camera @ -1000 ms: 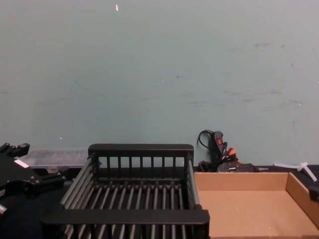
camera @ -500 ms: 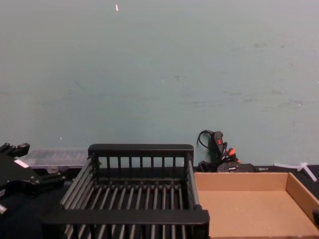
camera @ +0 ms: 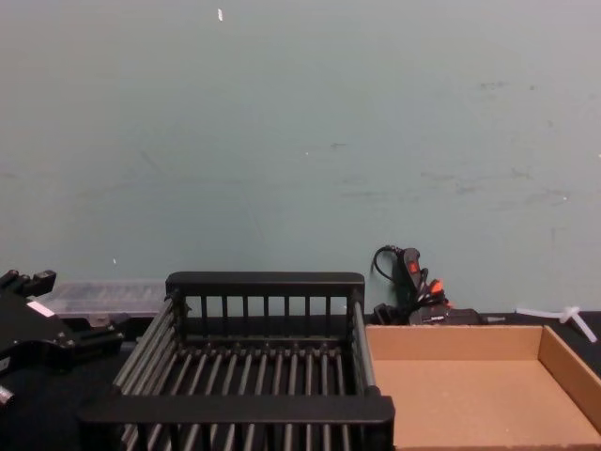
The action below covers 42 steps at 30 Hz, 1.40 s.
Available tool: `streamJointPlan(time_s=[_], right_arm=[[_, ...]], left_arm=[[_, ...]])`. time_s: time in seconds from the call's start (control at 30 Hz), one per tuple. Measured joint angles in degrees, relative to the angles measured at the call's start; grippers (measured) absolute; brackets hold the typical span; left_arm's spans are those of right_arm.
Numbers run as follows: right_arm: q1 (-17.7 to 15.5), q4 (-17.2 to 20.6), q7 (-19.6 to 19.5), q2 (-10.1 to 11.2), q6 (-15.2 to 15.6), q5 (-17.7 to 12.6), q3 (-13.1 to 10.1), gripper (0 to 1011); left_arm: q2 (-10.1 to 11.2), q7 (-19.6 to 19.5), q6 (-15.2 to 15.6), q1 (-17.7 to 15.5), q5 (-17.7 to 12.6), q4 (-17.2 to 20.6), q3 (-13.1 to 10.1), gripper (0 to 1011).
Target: Pick up the white tape and place it into the black box , Pick up the silver tape and place it into the brown box.
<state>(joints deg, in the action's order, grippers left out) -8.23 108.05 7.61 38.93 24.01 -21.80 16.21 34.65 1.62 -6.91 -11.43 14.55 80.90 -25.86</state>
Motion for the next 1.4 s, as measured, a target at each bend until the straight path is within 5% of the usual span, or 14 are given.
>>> streamJointPlan(time_s=[0.43, 1.4], right_arm=[[1.16, -1.30, 1.48, -3.06, 4.99, -0.91, -0.43, 1002], [3.93, -4.67, 4.72, -6.66, 7.44, 3.83, 0.61, 1002]], left_arm=[[0.00, 0.00, 0.00, 0.00, 0.00, 0.00, 0.00, 1001], [0.00, 0.00, 0.00, 0.00, 0.00, 0.00, 0.00, 1001]])
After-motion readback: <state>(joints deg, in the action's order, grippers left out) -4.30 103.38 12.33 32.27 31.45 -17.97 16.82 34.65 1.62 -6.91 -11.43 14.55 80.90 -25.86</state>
